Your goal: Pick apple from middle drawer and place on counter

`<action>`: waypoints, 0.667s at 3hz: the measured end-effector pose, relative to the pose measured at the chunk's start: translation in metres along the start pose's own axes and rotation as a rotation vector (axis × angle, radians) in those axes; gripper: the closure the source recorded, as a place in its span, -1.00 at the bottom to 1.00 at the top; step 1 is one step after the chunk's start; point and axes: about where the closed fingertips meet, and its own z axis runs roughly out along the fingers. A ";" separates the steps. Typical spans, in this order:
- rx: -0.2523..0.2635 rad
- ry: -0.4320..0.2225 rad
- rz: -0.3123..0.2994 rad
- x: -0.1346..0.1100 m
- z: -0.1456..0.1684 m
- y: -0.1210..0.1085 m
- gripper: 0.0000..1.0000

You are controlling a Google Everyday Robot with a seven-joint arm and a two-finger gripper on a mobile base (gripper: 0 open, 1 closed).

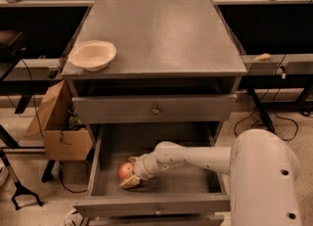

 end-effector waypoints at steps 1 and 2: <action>0.019 -0.018 -0.007 -0.001 0.000 -0.001 0.31; 0.070 -0.059 -0.022 -0.001 0.000 -0.004 0.78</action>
Offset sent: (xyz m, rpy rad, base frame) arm 0.0104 -0.0057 0.0014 0.1000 -0.1617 -0.1007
